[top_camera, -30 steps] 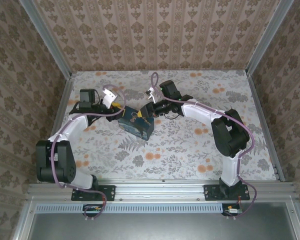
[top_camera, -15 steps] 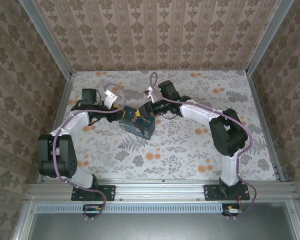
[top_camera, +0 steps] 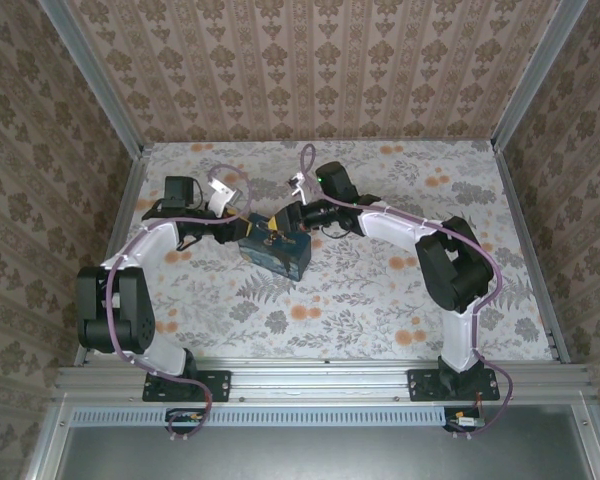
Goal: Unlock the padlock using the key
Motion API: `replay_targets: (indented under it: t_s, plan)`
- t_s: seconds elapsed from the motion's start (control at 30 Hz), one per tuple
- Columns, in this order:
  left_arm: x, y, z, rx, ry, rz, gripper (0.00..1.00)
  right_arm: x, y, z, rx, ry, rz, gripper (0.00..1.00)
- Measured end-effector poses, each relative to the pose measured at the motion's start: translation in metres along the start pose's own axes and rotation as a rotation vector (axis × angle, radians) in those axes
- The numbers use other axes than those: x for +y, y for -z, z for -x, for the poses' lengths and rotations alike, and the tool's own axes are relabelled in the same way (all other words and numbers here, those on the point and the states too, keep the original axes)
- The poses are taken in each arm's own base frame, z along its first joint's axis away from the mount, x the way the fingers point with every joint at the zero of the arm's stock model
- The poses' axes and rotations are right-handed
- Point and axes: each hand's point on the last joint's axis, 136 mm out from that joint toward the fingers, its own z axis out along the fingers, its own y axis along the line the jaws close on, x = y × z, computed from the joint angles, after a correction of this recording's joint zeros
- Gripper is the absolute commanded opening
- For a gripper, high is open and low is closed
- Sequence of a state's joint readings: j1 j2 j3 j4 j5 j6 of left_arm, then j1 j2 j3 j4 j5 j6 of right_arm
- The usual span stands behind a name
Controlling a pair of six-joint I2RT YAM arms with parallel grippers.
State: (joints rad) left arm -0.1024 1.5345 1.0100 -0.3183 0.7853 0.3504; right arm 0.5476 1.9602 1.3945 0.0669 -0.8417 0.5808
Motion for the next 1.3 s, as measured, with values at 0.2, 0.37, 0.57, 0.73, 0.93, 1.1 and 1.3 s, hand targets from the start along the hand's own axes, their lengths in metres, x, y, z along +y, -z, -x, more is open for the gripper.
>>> replay_targets:
  t_s: [0.2,0.37,0.57,0.73,0.93,1.1,1.3]
  plan:
    - [0.0,0.018,0.024,-0.068,-0.011,0.068,0.44,0.001,0.043,0.021,-0.094,-0.015,-0.045,0.3]
    - [0.003,0.033,0.037,-0.102,0.015,0.144,0.44,-0.01,0.111,0.025,-0.212,-0.011,-0.151,0.31]
    - [0.013,0.037,0.029,-0.05,0.137,0.235,0.44,-0.099,0.185,-0.016,-0.301,-0.168,-0.463,0.34]
    - [0.0,0.034,0.02,0.0,0.188,0.262,0.43,-0.158,0.19,-0.086,-0.22,-0.323,-0.646,0.37]
    - [-0.007,0.05,0.024,-0.007,0.186,0.309,0.44,-0.183,0.197,-0.116,-0.182,-0.366,-0.767,0.53]
    - [-0.008,0.061,0.035,-0.008,0.183,0.337,0.44,-0.185,0.201,-0.122,-0.143,-0.34,-0.805,0.56]
    - [-0.005,0.059,0.025,0.037,0.248,0.339,0.41,-0.14,0.174,-0.104,-0.043,-0.048,-0.784,0.67]
